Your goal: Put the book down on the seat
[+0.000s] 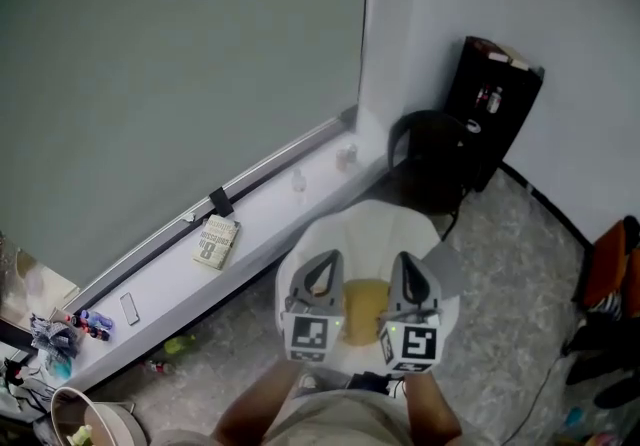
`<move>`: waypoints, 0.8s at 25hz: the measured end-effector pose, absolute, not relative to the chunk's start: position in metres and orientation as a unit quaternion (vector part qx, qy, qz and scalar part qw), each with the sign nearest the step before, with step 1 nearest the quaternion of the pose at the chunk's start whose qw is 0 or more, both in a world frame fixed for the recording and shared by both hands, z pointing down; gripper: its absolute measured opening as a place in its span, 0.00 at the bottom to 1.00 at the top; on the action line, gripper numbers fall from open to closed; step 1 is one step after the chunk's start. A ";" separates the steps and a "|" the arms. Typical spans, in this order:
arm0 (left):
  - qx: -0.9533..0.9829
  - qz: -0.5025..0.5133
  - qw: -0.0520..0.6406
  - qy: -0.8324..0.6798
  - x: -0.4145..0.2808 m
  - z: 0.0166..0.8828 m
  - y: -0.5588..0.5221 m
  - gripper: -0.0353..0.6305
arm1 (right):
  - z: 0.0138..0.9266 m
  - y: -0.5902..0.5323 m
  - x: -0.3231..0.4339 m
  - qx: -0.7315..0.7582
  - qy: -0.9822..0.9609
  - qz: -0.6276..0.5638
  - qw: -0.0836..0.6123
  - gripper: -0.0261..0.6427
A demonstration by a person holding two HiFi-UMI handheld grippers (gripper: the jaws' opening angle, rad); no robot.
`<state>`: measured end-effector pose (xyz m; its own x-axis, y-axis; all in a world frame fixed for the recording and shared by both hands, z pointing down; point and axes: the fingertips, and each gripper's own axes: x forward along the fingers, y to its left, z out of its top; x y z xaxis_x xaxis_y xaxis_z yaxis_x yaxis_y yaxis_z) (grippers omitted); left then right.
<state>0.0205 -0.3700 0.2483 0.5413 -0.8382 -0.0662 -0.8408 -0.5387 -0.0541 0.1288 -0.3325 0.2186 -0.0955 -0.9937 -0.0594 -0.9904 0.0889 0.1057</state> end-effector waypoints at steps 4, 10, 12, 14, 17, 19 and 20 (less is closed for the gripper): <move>-0.875 0.007 0.044 0.482 0.017 0.242 -0.370 0.06 | 0.214 -0.336 0.132 0.671 -0.739 -0.053 0.000 0.04; -0.872 0.016 0.047 0.487 0.022 0.232 -0.366 0.06 | 0.212 -0.338 0.146 0.670 -0.741 -0.033 -0.028 0.04; -0.871 0.015 0.045 0.489 0.022 0.232 -0.368 0.06 | 0.210 -0.340 0.148 0.670 -0.741 -0.035 -0.029 0.04; -0.870 0.012 0.041 0.492 0.022 0.234 -0.369 0.06 | 0.209 -0.342 0.149 0.670 -0.741 -0.032 -0.030 0.04; -0.869 0.008 0.039 0.493 0.024 0.235 -0.372 0.06 | 0.207 -0.344 0.150 0.671 -0.741 -0.035 -0.026 0.04; -0.869 0.007 0.041 0.493 0.025 0.237 -0.373 0.06 | 0.208 -0.345 0.151 0.669 -0.742 -0.038 -0.022 0.04; -0.869 0.007 0.042 0.493 0.026 0.238 -0.373 0.06 | 0.210 -0.346 0.152 0.669 -0.742 -0.038 -0.021 0.04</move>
<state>0.0263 -0.3734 0.2379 0.5137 -0.8562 -0.0539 -0.8575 -0.5103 -0.0656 0.1521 -0.3461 0.2097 -0.1045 -0.9912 -0.0815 -0.9943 0.1025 0.0280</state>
